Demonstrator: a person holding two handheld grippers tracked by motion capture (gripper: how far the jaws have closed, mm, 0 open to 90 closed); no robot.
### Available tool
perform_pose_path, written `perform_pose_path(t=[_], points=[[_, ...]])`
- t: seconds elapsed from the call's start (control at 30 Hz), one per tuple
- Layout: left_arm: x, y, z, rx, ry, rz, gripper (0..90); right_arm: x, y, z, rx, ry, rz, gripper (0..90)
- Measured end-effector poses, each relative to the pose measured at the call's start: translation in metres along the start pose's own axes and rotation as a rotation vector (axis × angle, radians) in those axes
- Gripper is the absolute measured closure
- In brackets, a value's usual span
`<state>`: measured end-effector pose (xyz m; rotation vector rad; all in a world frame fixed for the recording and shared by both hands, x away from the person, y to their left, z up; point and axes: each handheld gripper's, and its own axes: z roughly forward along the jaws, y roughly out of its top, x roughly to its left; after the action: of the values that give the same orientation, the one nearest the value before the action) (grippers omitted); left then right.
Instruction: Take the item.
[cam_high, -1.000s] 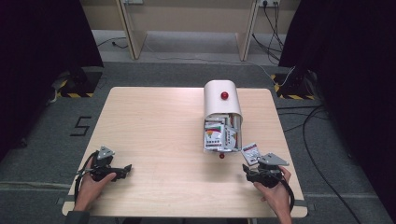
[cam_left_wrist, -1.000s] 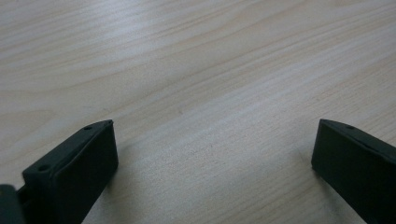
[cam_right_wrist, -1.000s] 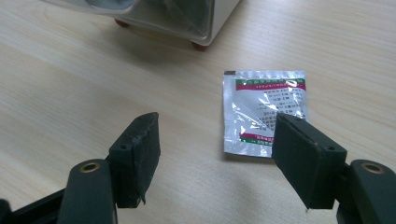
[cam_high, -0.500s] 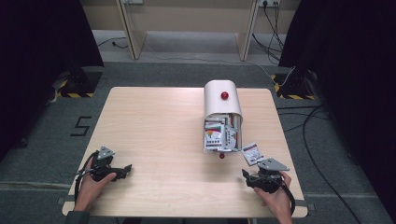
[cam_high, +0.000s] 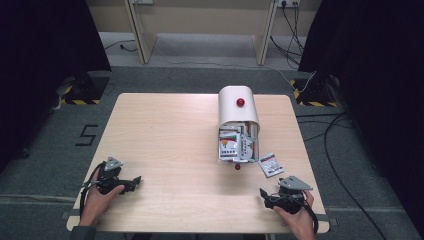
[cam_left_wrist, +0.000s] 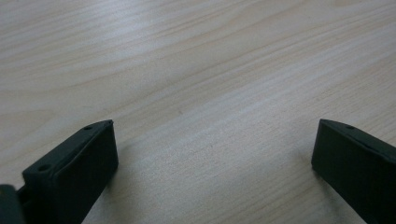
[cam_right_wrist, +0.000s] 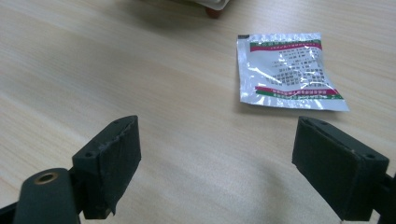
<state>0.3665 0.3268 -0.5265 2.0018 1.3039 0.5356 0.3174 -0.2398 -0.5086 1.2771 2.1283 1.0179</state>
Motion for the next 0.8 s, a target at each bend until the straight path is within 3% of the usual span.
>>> perform_pose_path(t=[0.8], points=[[0.000, 0.000, 0.000, 0.000, 0.000, 0.000, 0.0, 0.014, -0.023, -0.015, -0.015, -0.015, -0.008, 16.4]])
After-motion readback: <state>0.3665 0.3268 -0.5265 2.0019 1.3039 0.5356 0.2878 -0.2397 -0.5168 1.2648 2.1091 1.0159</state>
